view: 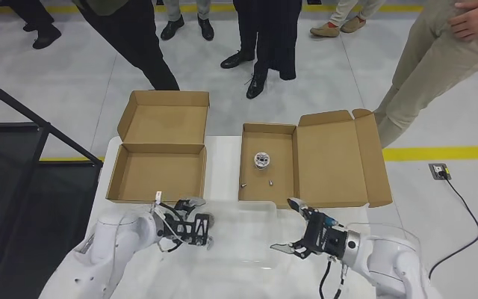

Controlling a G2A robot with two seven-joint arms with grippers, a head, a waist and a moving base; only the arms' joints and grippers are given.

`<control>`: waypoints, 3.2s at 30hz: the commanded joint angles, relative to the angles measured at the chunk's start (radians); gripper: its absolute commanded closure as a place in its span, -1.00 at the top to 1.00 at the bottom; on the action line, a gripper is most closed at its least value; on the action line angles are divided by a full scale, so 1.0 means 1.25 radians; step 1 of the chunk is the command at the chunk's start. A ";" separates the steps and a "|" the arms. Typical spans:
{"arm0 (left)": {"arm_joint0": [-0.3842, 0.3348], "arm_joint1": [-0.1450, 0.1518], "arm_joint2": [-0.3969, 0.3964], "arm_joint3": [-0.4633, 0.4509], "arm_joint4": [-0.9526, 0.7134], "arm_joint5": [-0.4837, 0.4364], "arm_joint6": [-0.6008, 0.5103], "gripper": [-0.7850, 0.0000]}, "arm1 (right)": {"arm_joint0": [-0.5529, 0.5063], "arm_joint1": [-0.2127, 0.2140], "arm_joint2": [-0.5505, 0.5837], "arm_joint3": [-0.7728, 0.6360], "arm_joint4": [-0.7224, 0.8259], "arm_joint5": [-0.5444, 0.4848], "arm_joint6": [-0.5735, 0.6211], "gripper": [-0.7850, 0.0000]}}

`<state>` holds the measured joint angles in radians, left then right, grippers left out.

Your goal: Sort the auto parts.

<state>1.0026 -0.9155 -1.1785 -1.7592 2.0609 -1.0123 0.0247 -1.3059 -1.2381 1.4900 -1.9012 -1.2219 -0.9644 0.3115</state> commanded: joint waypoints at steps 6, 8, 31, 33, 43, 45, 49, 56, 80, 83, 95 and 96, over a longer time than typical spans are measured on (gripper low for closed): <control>0.001 0.000 0.000 0.000 0.003 0.000 0.001 1.00 | 0.000 0.000 0.000 0.000 0.000 0.001 0.001 1.00; 0.003 0.000 0.001 -0.001 0.002 0.004 0.002 1.00 | 0.000 0.000 0.000 0.000 0.000 0.001 0.001 1.00; -0.211 0.044 0.297 0.110 -0.204 0.000 -0.206 0.44 | 0.000 0.000 0.000 0.000 0.000 0.001 0.001 1.00; -0.233 0.042 0.324 0.125 -0.250 0.000 -0.231 0.47 | 0.000 0.000 0.000 0.000 0.000 0.001 0.001 1.00; -0.328 0.027 0.428 0.203 -0.434 0.000 -0.324 0.73 | 0.000 0.000 0.000 0.000 0.000 0.001 0.001 1.00; -0.347 0.023 0.450 0.222 -0.468 0.000 -0.345 0.67 | 0.000 0.000 0.000 0.000 0.000 0.001 0.001 1.00; -0.383 0.011 0.487 0.269 -0.527 0.000 -0.380 0.61 | 0.000 0.000 0.000 0.000 0.000 0.001 0.001 1.00; -0.424 -0.017 0.513 0.345 -0.572 0.005 -0.402 0.53 | 0.000 0.000 0.000 0.000 0.000 0.001 0.001 1.00; -0.453 -0.102 0.542 0.498 -0.533 0.031 -0.363 0.07 | 0.000 0.000 0.000 0.000 0.000 0.001 0.001 1.00; -0.455 -0.110 0.540 0.515 -0.529 0.024 -0.359 -0.01 | 0.000 0.000 0.000 0.000 0.000 0.001 0.001 1.00; -0.461 -0.132 0.548 0.545 -0.519 0.000 -0.332 -0.25 | 0.000 0.000 0.000 0.000 0.000 0.001 0.001 1.00; -0.463 -0.133 0.550 0.547 -0.519 0.000 -0.330 -0.25 | 0.000 0.000 0.000 0.000 0.000 0.001 0.001 1.00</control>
<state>0.4260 -1.0812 -0.4938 -1.0779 1.4118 -1.0124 -0.3908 -1.3060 -1.2380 1.4901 -1.9012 -1.2224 -0.9633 0.3127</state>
